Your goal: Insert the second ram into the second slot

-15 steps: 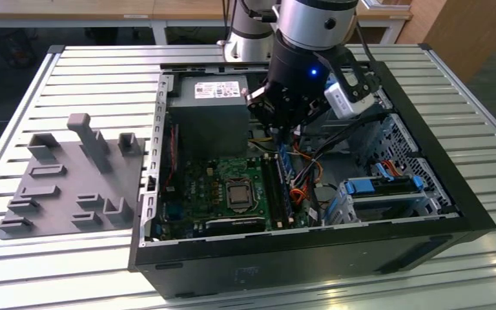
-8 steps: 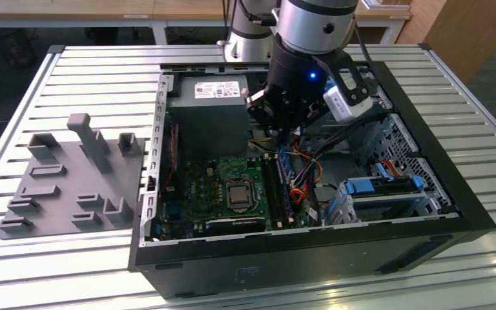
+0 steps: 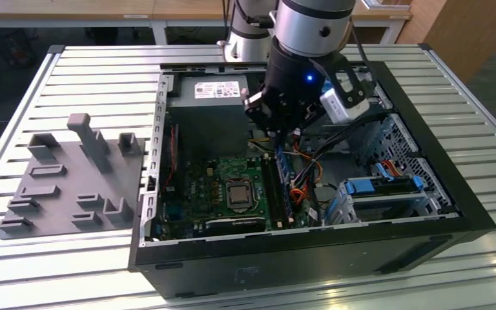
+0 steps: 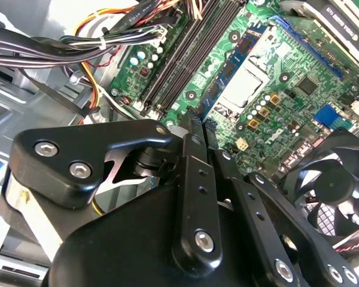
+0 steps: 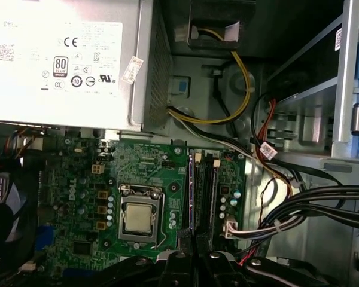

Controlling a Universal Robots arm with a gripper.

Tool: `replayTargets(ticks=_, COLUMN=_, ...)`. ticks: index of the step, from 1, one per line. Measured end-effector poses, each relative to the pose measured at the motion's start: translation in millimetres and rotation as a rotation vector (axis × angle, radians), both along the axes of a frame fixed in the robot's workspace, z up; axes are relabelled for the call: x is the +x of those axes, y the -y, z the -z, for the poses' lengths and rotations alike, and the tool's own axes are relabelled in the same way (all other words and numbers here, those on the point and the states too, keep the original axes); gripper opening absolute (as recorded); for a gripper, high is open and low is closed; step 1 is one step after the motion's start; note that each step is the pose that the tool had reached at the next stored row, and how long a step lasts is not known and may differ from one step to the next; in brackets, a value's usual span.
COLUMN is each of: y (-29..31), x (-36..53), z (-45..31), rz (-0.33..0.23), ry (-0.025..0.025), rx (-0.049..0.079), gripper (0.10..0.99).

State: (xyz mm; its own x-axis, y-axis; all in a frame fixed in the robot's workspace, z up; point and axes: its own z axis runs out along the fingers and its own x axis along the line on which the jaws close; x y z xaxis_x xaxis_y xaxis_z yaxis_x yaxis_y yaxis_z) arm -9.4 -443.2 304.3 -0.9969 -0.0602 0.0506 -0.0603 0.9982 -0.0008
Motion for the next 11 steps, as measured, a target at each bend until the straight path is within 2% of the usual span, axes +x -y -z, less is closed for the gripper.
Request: replayTargets(ticks=11, y=0.0, x=-0.2, z=4.6, rz=0.000, ry=0.0000, rx=0.000, gripper=0.137)
